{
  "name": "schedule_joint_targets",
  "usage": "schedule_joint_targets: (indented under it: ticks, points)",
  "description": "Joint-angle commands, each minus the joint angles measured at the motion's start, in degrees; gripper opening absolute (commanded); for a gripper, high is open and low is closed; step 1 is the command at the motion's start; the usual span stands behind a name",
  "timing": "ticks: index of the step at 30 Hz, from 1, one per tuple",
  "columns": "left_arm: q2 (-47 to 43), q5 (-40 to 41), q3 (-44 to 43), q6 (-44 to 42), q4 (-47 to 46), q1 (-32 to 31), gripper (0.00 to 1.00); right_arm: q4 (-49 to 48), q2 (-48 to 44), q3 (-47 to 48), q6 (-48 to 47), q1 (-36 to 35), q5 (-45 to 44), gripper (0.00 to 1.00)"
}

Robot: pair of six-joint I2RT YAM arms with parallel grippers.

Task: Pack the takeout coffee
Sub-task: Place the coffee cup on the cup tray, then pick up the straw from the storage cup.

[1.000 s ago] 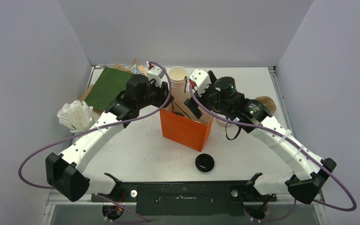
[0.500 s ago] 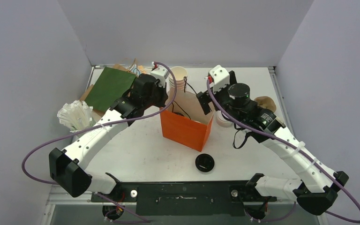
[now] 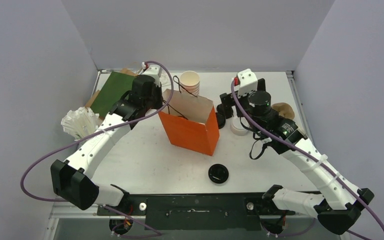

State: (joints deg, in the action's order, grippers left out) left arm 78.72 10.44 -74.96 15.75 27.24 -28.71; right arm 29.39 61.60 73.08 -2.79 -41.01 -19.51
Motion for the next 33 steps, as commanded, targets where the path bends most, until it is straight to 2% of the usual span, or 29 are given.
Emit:
schedule_joint_targets:
  ticks: [1, 9, 15, 21, 26, 28, 33]
  points:
    - [-2.42, 3.48, -0.94, 3.53, -0.13, 1.64, 0.00, -0.88, 0.48, 0.75, 4.37, 3.56, -0.99, 1.00]
    - [-1.79, 0.90, -2.75, 5.75, -1.94, 2.01, 0.00, -2.29, 0.72, -1.08, 8.19, 10.23, 3.40, 1.00]
    - [-1.11, 0.47, -2.26, 6.64, -2.96, 5.92, 0.00, -3.70, 0.71, -2.73, 9.30, 14.02, 4.76, 1.00]
    - [-1.47, -0.32, -2.11, 7.10, -3.73, 6.12, 0.01, -4.82, 0.93, -4.09, 12.13, 18.17, 9.62, 1.00]
    - [-3.91, -0.33, -1.36, 7.02, -2.53, 6.12, 0.29, -4.37, 2.10, -2.58, 15.11, 18.39, 13.42, 1.00]
    - [-4.92, 0.20, -1.77, 6.73, -1.21, 6.11, 0.35, -3.77, 2.89, -1.72, 17.67, 18.29, 12.25, 1.00]
    - [-7.87, 0.95, -3.43, 5.63, 2.78, 6.92, 0.42, -4.74, 2.66, -2.39, 20.52, 18.12, 7.52, 1.00]
